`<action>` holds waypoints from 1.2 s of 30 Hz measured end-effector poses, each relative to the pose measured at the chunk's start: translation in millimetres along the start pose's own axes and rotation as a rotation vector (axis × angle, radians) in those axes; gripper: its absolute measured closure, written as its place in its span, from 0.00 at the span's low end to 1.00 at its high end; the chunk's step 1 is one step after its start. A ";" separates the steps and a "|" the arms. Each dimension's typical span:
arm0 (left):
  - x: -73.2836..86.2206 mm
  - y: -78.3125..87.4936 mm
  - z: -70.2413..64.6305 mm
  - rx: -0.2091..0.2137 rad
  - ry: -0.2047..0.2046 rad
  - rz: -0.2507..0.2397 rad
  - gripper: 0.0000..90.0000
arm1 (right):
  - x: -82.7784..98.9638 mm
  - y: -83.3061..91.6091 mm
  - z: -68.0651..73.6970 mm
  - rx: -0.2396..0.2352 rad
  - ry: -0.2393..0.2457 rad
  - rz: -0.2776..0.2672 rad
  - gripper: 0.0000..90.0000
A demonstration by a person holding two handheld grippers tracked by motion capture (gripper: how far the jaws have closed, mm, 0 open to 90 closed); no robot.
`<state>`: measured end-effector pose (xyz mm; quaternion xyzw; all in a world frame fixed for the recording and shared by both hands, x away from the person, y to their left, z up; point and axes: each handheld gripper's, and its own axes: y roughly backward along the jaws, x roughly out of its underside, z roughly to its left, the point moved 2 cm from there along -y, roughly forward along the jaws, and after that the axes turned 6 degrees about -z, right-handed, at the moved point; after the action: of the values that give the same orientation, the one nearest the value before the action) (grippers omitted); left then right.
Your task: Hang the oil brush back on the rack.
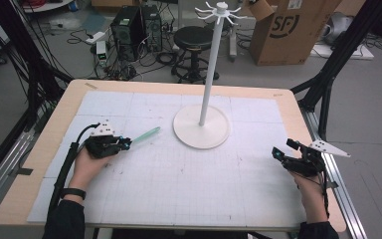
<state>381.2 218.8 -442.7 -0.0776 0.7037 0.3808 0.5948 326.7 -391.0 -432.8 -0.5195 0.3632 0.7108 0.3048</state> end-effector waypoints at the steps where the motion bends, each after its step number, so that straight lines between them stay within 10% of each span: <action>1: 0.0 0.0 0.0 0.000 0.000 0.000 0.92 | 0.1 -0.1 0.1 0.000 0.000 0.001 0.19; 13: -57.8 29.6 -22.7 0.015 0.024 -0.231 0.92 | 0.1 0.7 0.3 0.001 0.003 0.002 0.19; 36: -146.6 49.4 -40.3 0.073 0.007 -0.401 0.92 | 0.7 1.1 -2.0 0.002 -0.004 0.001 0.19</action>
<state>363.2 177.5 -289.3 -0.1957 0.6895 0.2285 0.6588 326.6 -393.2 -433.6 -0.5178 0.3635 0.7115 0.3058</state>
